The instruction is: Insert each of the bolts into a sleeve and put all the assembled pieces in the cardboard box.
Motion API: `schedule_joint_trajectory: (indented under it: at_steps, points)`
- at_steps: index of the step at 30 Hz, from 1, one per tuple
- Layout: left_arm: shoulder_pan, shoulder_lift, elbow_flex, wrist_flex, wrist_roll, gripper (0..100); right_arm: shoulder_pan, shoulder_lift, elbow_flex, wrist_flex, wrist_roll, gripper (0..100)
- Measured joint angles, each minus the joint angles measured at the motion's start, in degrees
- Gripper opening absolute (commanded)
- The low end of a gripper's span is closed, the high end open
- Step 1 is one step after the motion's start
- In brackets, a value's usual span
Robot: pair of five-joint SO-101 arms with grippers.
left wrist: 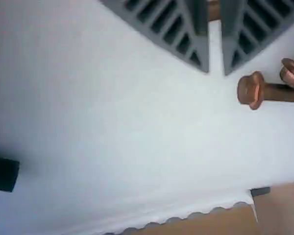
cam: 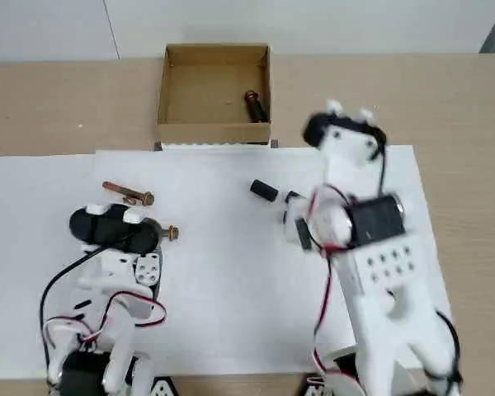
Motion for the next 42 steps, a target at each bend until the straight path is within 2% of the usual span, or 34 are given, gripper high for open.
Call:
schedule_joint_trajectory:
  at_steps: [4, 9, 16, 18, 23, 31, 36, 42]
  points:
    - [0.0, 7.6, -9.2, 2.1, -0.1, 0, 1.9, -8.7, 9.3, -1.6, 0.0, 0.2]
    - [0.0, 23.6, -23.0, 4.2, -0.2, 0, 3.0, -17.9, 16.3, -3.7, 0.4, 0.2]
    - [0.0, 45.2, -38.9, 12.1, -0.4, 0, 5.8, -26.7, 22.2, -5.2, 0.8, 0.2]
    - [-1.1, 49.2, -41.2, 14.2, -2.5, 0, 6.9, -28.5, 23.4, -5.2, 0.8, 0.2]
    - [-6.9, 58.2, -44.7, 17.0, -13.5, 0, 9.4, -33.1, 27.0, -5.2, 0.8, 0.2]
    - [-16.4, 68.9, -44.7, 17.3, -27.3, 0, 9.8, -40.5, 30.5, -5.2, 0.8, 0.2]
    - [-19.2, 77.7, -48.1, 17.3, -32.5, 0, 9.7, -41.7, 30.5, -5.2, 0.8, 0.2]
    - [-19.3, 91.2, -57.8, 17.3, -36.5, 1, 9.7, -41.8, 30.8, -5.2, 0.8, 0.2]
